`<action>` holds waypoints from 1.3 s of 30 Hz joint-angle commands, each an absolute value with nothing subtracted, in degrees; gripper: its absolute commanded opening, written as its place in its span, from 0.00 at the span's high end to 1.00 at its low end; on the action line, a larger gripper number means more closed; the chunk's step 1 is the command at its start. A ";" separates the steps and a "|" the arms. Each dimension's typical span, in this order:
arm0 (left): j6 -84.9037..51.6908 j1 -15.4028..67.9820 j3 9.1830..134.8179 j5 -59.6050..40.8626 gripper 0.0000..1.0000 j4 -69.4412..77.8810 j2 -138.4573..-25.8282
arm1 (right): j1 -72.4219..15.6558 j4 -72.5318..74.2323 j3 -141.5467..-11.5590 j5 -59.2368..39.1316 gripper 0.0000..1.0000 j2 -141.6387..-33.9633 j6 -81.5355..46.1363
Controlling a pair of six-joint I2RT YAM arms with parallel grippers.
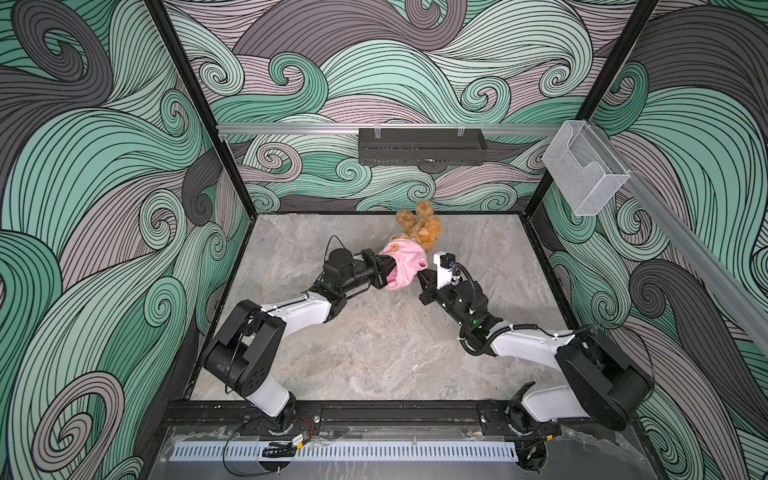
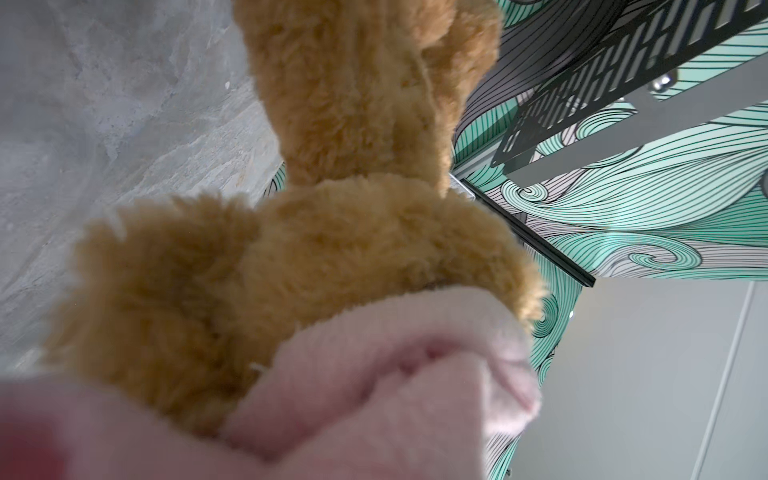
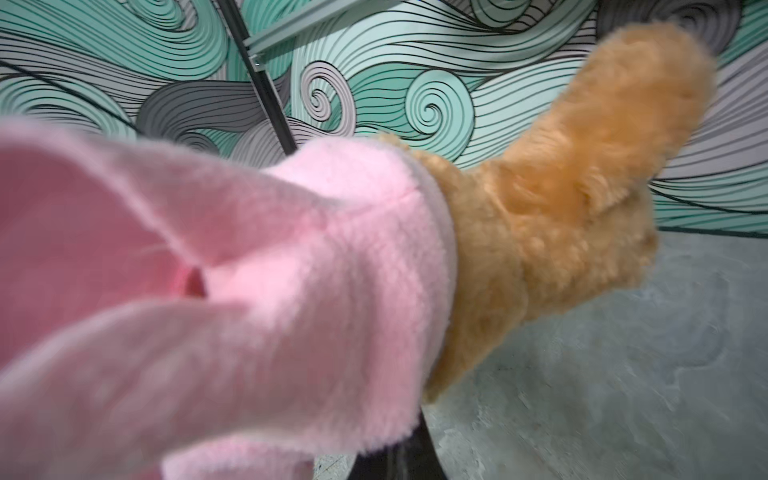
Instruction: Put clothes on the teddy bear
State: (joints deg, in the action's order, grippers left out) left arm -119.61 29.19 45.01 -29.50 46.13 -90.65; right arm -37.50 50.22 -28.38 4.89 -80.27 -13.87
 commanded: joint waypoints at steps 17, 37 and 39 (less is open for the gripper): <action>-121.81 27.78 47.88 -33.71 1.00 51.75 -92.39 | -31.99 48.71 -23.38 -13.36 0.87 -77.75 -15.38; -121.81 28.14 48.06 -34.63 1.00 51.94 -93.15 | -32.43 72.92 -25.22 -20.57 0.83 -88.59 -25.52; -121.73 28.30 48.04 -34.60 1.00 52.02 -93.29 | -32.38 73.40 -25.13 -20.64 0.82 -88.68 -25.66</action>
State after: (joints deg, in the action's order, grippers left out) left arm -119.61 28.14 46.06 -33.43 48.49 -93.27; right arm -32.23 68.31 -24.03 -19.31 -88.47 -23.83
